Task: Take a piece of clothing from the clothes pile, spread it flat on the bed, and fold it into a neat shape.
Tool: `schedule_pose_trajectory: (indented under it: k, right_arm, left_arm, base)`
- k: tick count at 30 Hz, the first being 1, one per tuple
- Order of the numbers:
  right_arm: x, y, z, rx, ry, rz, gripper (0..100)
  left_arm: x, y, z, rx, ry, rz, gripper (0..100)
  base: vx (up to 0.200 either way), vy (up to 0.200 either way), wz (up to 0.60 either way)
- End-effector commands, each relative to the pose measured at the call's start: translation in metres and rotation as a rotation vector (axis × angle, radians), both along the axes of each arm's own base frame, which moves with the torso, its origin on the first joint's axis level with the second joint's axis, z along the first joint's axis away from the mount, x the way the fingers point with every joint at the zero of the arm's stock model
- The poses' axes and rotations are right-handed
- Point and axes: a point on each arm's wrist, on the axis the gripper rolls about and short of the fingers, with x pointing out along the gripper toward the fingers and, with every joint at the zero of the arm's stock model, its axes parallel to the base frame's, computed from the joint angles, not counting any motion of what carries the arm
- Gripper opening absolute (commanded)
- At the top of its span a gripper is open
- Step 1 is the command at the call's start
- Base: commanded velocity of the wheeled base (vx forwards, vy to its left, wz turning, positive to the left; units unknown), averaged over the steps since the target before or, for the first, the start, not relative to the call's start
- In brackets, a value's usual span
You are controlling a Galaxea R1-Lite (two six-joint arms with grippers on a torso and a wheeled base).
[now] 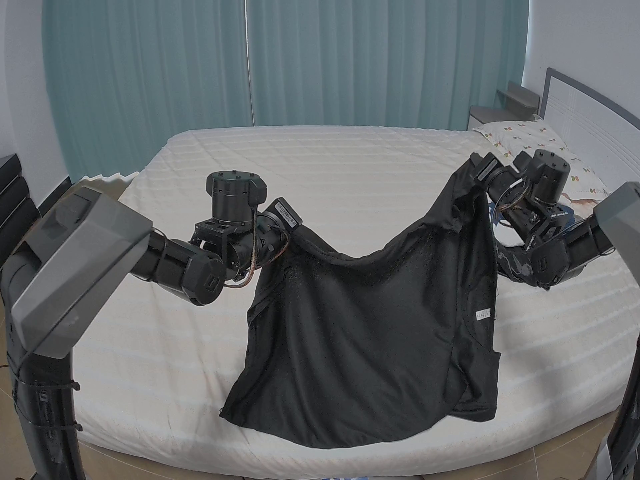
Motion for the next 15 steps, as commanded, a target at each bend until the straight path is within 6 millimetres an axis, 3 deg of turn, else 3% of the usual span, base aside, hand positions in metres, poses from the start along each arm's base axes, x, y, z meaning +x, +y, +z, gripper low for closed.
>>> schedule_pose_trajectory:
  k: [1, 6, 7, 8, 15]
  right_arm:
    - [0.026, 0.007, -0.058, -0.023, 0.1, -0.013, 0]
    - [0.04, 0.01, -0.075, -0.032, 0.108, -0.014, 0]
    - [0.047, 0.011, -0.089, -0.036, 0.126, -0.014, 0]
    - [0.048, 0.011, -0.091, -0.037, 0.129, -0.014, 100]
    - [0.068, 0.014, -0.147, -0.054, 0.205, -0.019, 100]
  left_arm:
    - [0.032, 0.006, -0.041, 0.02, 0.04, 0.042, 0]
    - [0.048, 0.012, -0.047, 0.011, 0.027, 0.061, 0]
    - [0.055, 0.011, -0.054, 0.009, 0.024, 0.065, 100]
    - [0.056, 0.012, -0.055, 0.008, 0.021, 0.068, 100]
    - [0.086, 0.02, -0.09, 0.023, 0.017, 0.136, 100]
  base:
    - [0.0, 0.0, 0.0]
    - [0.0, 0.0, 0.0]
    - [0.0, 0.0, 0.0]
    - [0.0, 0.0, 0.0]
    - [0.0, 0.0, 0.0]
